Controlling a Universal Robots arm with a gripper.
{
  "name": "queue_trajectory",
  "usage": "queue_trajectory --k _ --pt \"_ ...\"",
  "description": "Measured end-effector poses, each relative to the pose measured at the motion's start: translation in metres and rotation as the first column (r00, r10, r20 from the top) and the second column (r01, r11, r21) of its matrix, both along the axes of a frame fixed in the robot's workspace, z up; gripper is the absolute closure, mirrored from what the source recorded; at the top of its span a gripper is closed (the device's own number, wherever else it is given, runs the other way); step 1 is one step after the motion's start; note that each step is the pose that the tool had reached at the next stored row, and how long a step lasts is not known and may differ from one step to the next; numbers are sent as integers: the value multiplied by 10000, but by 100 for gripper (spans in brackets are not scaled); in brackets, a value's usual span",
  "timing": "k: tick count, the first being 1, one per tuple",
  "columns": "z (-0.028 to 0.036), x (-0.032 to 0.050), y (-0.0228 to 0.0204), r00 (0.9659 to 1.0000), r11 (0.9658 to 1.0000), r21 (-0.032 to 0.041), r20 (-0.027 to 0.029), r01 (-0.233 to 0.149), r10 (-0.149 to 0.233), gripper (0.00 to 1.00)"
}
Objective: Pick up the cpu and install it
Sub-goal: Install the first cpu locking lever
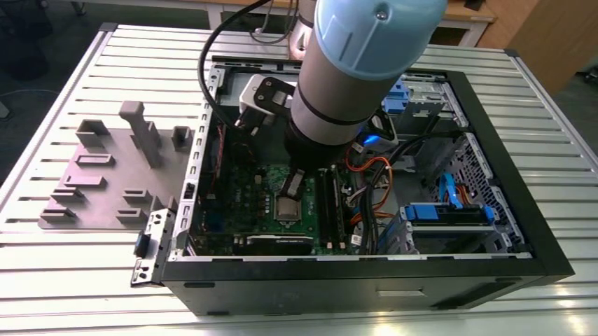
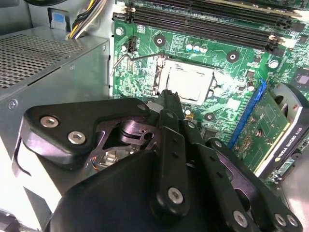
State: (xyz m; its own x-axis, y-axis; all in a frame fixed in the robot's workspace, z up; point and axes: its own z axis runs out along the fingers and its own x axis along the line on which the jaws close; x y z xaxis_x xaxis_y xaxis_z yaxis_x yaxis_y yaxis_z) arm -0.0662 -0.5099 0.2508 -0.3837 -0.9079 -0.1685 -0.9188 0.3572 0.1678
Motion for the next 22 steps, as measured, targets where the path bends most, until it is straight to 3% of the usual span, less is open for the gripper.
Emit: queue_trajectory --k 10,13,15,16,17,19,20,22 --pt "0 2 1 10000 10000 0 -1 0 0 89" --pt "0 67 3 10000 10000 9 -2 1 -1 89" --pt "-2 127 3 10000 10000 66 -9 0 0 89" --pt "-3 155 3 10000 9999 113 -22 0 0 89" --pt "-5 182 3 10000 9998 216 -41 1 0 89" --pt "-7 206 3 10000 9985 539 -59 1 2 89" --pt "-10 206 3 10000 9978 663 -59 1 3 89" --pt "-21 207 5 10000 9976 694 -59 -6 10 89"
